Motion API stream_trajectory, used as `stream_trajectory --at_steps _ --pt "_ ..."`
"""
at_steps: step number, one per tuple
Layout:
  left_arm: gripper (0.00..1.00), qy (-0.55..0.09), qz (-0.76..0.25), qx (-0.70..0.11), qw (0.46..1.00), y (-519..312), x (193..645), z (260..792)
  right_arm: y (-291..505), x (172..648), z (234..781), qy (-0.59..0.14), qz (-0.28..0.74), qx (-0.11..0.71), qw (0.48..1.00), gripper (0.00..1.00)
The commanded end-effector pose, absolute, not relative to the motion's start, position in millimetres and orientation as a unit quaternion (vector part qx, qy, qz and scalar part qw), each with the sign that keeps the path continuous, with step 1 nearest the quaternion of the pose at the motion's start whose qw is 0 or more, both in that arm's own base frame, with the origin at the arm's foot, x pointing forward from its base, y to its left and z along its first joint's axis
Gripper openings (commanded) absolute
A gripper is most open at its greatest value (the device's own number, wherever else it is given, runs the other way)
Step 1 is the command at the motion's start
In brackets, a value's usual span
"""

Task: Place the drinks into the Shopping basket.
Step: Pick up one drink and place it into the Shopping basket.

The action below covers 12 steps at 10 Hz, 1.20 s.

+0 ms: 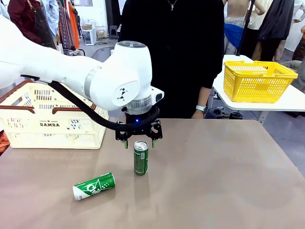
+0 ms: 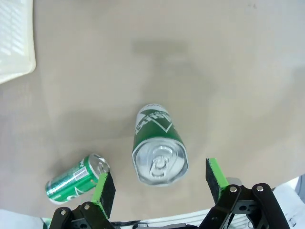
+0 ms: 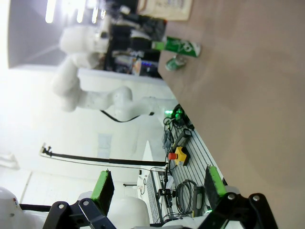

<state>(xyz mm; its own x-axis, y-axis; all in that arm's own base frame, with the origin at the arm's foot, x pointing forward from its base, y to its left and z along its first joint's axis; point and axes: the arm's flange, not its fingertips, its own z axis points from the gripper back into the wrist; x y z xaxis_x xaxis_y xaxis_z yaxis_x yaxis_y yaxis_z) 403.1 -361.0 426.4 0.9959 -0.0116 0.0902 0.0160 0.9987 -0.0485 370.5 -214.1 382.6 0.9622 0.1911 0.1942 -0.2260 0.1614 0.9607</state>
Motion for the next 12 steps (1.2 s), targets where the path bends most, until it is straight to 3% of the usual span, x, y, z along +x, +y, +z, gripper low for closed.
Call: stream_trajectory --at_steps 1,7,8,9,10,12 --pt "1.00 -0.049 -0.002 -0.018 0.999 -366.3 413.7 421.0 -210.6 369.0 385.3 -0.009 0.127 0.628 0.768 1.00" --pt "1.00 -0.022 0.001 0.003 1.000 -368.7 428.3 393.2 -210.6 369.0 385.3 -0.009 0.127 0.628 0.768 1.00" --pt "0.74 -0.022 0.001 0.003 1.000 -371.2 427.9 393.3 -210.6 369.0 385.3 -0.009 0.127 0.628 0.768 1.00" --pt "0.14 -0.024 -0.002 0.010 1.000 -374.4 427.2 393.4 -210.6 369.0 385.3 -0.009 0.127 0.628 0.768 1.00" --pt "0.00 -0.021 -0.004 0.012 1.000 -376.1 427.5 393.9 -210.6 369.0 385.3 -0.009 0.127 0.628 0.768 1.00" --pt "0.00 -0.021 -0.003 0.011 1.000 -376.3 427.3 393.3 -210.6 369.0 385.3 -0.009 0.127 0.628 0.768 1.00"
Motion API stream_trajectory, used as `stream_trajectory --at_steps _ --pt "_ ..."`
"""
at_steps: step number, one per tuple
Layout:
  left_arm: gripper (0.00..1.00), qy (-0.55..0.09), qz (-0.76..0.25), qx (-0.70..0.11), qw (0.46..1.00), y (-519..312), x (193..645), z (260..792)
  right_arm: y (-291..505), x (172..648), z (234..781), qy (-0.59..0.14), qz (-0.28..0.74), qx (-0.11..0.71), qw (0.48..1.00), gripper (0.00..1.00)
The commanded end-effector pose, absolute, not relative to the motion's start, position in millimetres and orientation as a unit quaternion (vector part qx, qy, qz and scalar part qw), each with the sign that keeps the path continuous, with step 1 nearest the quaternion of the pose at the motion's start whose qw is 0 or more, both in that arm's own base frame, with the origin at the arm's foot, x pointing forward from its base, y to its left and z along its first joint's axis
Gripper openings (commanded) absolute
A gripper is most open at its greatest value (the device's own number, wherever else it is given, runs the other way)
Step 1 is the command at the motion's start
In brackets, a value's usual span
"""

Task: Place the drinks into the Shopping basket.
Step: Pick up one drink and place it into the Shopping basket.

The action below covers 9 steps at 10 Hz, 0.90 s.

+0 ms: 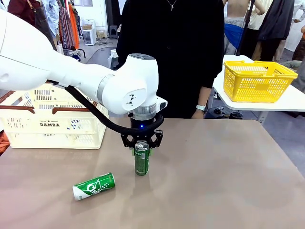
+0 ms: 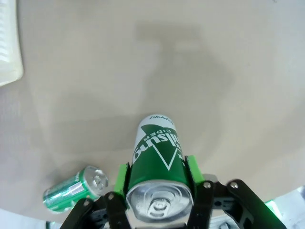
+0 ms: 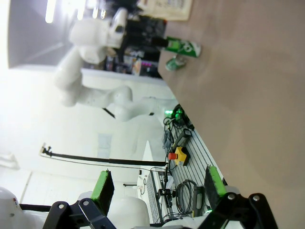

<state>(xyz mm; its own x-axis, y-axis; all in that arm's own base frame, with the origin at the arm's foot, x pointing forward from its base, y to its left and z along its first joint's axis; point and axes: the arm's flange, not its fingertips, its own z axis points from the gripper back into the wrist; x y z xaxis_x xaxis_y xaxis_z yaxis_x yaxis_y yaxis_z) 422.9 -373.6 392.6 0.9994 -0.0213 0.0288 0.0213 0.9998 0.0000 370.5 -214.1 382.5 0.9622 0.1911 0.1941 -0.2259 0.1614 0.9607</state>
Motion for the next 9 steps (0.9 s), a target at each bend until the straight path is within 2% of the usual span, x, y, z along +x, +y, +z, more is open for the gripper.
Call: stream_trajectory --at_steps 1,4,6,7,8,9 --pt "0.00 -0.022 -0.002 0.011 1.000 -375.4 427.0 393.8 -210.6 369.0 385.3 -0.009 0.127 0.628 0.768 1.00" --pt "0.00 -0.034 0.006 0.009 0.999 -368.4 421.4 409.7 -210.6 369.0 385.3 -0.009 0.127 0.628 0.768 1.00" --pt "0.00 -0.045 0.023 0.038 0.998 -342.2 408.8 482.7 -210.6 369.0 385.3 -0.009 0.127 0.628 0.768 1.00" --pt "0.00 -0.060 0.014 0.028 0.998 -323.8 402.9 525.0 -210.6 369.0 385.3 -0.009 0.127 0.628 0.768 1.00" --pt "0.00 -0.049 -0.025 -0.005 0.998 -304.1 392.8 560.0 -210.6 369.0 385.3 -0.009 0.127 0.628 0.768 1.00" --pt "0.00 -0.053 -0.005 -0.002 0.999 -281.1 384.6 586.8 -210.6 369.0 385.3 -0.009 0.127 0.628 0.768 1.00"
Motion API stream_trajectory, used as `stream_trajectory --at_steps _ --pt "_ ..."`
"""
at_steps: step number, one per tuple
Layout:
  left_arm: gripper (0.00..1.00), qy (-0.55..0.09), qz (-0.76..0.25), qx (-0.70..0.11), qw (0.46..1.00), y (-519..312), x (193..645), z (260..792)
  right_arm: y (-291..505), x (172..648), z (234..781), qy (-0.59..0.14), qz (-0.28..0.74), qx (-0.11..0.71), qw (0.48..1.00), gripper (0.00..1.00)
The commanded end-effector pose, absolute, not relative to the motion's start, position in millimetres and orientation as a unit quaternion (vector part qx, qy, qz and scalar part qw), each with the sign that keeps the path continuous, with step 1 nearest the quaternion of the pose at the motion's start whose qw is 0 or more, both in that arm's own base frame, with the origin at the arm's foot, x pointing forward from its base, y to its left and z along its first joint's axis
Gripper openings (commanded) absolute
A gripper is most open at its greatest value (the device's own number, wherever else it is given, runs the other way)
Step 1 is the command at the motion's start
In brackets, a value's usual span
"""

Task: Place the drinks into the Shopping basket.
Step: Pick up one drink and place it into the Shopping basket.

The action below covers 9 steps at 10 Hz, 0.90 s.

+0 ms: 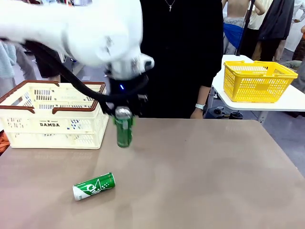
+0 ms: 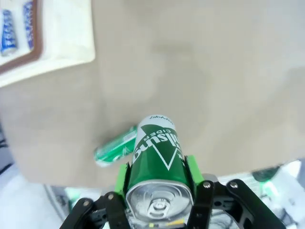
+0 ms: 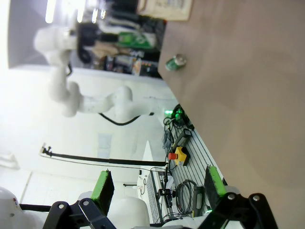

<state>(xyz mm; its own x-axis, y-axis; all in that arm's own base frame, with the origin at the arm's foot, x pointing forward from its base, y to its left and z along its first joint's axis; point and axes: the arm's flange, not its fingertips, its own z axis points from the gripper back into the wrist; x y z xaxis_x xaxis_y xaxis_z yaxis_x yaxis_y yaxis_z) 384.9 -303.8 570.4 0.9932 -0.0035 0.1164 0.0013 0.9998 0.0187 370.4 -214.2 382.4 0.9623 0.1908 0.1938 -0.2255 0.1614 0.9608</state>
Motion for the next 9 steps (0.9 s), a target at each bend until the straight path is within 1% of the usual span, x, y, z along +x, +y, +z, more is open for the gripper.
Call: stream_trajectory --at_steps 1,2,3,4,5,7,8,9 --pt "0.00 -0.027 -0.028 -0.006 0.999 -259.0 378.2 599.8 -210.6 369.0 385.3 -0.009 0.127 0.628 0.768 1.00" --pt "0.00 -0.029 -0.011 -0.001 1.000 -236.8 368.2 604.1 -210.6 369.0 385.3 -0.009 0.127 0.628 0.768 1.00" --pt "0.00 -0.039 -0.006 -0.012 0.999 -220.0 352.7 602.4 -210.6 369.0 385.3 -0.009 0.127 0.628 0.768 1.00" --pt "0.00 -0.036 0.086 -0.014 0.996 -214.5 324.5 588.3 -210.6 369.0 385.3 -0.009 0.127 0.628 0.768 1.00" --pt "0.00 -0.036 -0.008 0.000 0.999 -233.7 363.9 616.9 -210.6 369.0 385.3 -0.009 0.127 0.628 0.768 1.00" --pt "0.00 -0.036 -0.008 0.000 0.999 -233.7 363.9 616.9 -210.6 369.0 385.3 -0.009 0.127 0.628 0.768 1.00" --pt "0.00 -0.030 0.017 0.003 0.999 -222.7 351.0 605.3 -210.6 369.0 385.3 -0.009 0.127 0.628 0.768 1.00" --pt "0.00 -0.012 0.037 -0.001 0.999 -199.4 379.8 621.0 -210.6 369.0 385.3 -0.009 0.127 0.628 0.768 1.00"
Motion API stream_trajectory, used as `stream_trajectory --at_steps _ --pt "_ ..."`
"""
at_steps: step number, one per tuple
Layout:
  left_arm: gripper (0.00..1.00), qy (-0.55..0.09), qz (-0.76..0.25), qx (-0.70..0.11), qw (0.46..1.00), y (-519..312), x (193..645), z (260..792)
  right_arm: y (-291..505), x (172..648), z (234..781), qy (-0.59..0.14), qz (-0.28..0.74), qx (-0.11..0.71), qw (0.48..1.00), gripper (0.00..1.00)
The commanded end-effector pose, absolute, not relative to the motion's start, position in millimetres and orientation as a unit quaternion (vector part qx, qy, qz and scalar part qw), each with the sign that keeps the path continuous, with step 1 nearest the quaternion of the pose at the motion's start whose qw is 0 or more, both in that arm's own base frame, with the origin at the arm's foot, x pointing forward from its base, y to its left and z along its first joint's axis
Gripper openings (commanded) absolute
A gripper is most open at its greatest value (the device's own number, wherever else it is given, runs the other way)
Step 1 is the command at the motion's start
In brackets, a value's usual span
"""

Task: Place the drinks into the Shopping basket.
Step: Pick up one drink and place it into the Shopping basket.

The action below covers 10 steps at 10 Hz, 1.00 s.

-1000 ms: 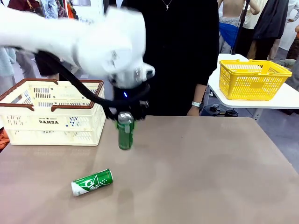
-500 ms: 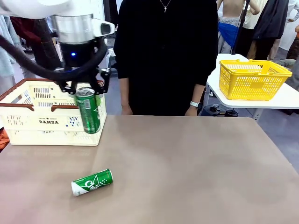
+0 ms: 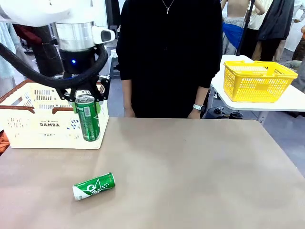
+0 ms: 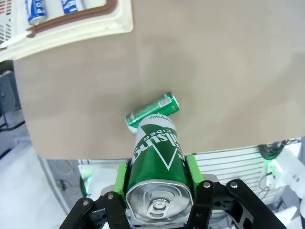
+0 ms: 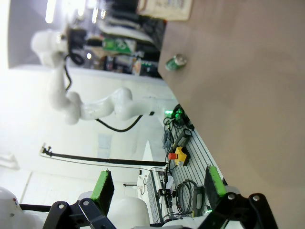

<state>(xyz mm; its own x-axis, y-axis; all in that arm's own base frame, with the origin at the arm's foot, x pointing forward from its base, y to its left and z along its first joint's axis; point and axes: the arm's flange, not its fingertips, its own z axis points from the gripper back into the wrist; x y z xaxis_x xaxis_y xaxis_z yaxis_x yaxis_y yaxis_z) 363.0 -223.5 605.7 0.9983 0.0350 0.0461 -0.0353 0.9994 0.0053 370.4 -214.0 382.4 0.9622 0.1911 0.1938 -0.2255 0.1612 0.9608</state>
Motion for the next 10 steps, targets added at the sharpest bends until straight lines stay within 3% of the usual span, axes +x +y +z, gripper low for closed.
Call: stream_trajectory --at_steps 1,4,5,8,10 --pt "0.00 -0.035 0.051 -0.019 0.998 -180.5 408.4 639.2 -210.6 369.0 385.3 -0.009 0.127 0.628 0.768 1.00" --pt "0.00 -0.093 0.056 -0.059 0.992 -130.5 500.5 678.6 -210.6 369.0 385.3 -0.009 0.127 0.628 0.768 1.00" --pt "0.00 -0.072 0.034 -0.068 0.994 -119.5 538.8 674.3 -210.6 369.0 385.3 -0.009 0.127 0.628 0.768 1.00" --pt "0.00 -0.075 0.019 -0.072 0.994 -101.3 614.7 625.0 -210.6 369.0 385.3 -0.009 0.127 0.628 0.768 1.00" --pt "0.00 -0.053 0.031 -0.052 0.997 -93.7 634.6 582.4 -210.6 369.0 385.3 -0.009 0.127 0.628 0.768 1.00"
